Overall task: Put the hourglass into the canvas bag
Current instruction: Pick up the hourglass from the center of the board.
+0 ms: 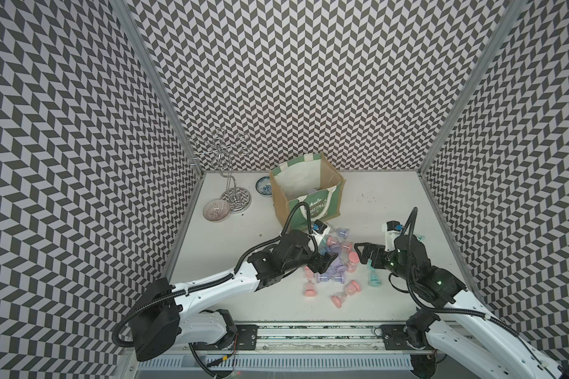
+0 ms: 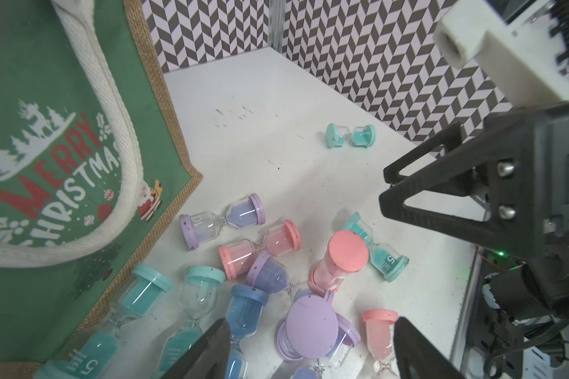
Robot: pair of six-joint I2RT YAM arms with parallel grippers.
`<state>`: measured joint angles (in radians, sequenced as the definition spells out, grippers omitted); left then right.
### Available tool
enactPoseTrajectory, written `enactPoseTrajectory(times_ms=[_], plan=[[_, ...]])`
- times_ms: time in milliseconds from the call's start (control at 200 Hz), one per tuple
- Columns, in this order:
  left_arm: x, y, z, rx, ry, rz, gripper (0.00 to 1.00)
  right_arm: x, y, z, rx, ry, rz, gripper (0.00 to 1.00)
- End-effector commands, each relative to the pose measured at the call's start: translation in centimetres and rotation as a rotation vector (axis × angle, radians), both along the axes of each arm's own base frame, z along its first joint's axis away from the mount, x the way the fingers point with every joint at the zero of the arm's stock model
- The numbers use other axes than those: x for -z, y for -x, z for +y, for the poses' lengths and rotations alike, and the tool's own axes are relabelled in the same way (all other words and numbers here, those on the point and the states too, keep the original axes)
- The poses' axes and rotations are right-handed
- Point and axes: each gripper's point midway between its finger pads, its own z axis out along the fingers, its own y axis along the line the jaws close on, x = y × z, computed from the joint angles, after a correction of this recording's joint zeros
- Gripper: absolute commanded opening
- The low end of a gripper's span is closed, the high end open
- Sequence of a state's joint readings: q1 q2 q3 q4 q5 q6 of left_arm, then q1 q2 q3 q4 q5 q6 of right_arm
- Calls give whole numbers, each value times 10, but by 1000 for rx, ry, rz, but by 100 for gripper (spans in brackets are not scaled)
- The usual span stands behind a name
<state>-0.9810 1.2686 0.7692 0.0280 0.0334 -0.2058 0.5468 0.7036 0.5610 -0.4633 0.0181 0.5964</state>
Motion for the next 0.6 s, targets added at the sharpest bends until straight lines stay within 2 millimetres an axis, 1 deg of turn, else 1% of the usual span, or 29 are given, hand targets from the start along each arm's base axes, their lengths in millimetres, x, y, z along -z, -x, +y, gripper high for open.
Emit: enactPoseTrajectory(times_ms=[0,135,285,431,596], plan=[[10,-3,-4,-8,-10,-27,79,-11,-5,4,3,-57,-52,99],[25,7,-13,43,-15,-19,79,-8,-6,1,16,-47,-57,99],[49,4,-14,23,-62,-16,79,-9,-7,1,20,-56,-74,99],[60,6,-21,38,-79,-15,77,-10,-8,3,16,-70,-75,99],[75,3,-26,38,-102,-16,74,-10,-9,4,16,-79,-92,99]])
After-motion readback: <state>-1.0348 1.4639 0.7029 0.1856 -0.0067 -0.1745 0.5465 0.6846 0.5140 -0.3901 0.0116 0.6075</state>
